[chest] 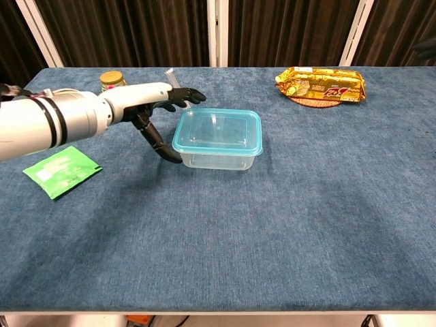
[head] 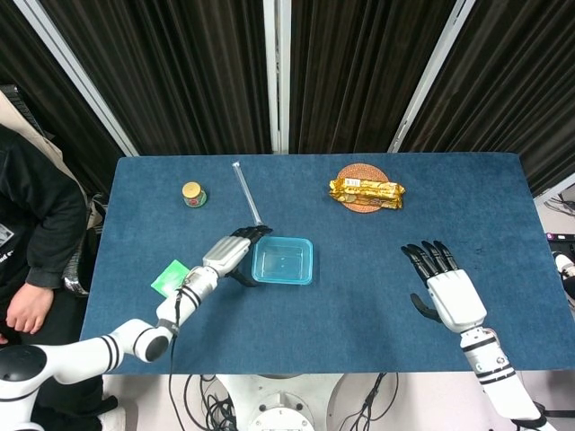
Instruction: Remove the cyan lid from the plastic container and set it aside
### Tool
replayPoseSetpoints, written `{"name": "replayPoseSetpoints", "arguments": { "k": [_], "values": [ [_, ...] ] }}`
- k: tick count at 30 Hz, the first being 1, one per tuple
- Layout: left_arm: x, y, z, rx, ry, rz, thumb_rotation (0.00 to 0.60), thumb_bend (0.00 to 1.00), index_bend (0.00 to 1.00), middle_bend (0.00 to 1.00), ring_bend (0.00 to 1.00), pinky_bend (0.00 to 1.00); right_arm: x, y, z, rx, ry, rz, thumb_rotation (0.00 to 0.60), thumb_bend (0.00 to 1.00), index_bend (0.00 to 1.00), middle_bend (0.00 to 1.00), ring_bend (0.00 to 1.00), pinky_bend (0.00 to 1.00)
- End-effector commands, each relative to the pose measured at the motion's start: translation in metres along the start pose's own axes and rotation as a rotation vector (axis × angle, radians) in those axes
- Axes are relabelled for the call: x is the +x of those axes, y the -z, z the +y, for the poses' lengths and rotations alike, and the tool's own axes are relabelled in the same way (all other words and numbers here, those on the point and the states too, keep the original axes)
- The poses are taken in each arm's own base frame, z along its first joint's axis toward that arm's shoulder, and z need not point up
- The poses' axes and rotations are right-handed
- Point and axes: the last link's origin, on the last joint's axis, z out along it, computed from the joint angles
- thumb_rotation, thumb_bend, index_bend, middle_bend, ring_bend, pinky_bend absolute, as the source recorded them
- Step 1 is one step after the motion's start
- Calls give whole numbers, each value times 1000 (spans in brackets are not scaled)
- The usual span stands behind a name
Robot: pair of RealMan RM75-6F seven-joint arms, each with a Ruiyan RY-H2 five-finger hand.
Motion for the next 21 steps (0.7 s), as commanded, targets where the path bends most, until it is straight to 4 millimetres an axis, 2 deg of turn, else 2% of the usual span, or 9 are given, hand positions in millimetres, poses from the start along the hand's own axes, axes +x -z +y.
{"name": "replayPoseSetpoints", "arguments": {
  "k": [1, 6, 12, 15, 21],
  "values": [
    [-4, -7, 4, -11, 29, -6, 600, 0, 0, 0, 0, 87, -2, -2, -1, 5, -3, -7, 600, 272, 0, 99, 0, 0],
    [-7, -15, 8, -24, 28, -6, 600, 0, 0, 0, 0, 100, -10, -10, -9, 41, -9, -34, 600, 273, 0, 100, 0, 0],
    [-13, -19, 8, -31, 33, -16, 600, 0, 35, 0, 4, 102, -30, -35, -30, 117, -61, -42, 600, 274, 0, 99, 0, 0],
    [-14, -22, 8, -38, 53, 15, 600, 0, 113, 40, 56, 139, -43, -53, -45, 165, -78, -49, 600, 273, 0, 98, 0, 0],
    [-17, -27, 7, -40, 78, 33, 600, 0, 337, 233, 218, 223, -62, -85, -72, 235, -86, -44, 600, 274, 0, 50, 0, 0]
  ]
}}
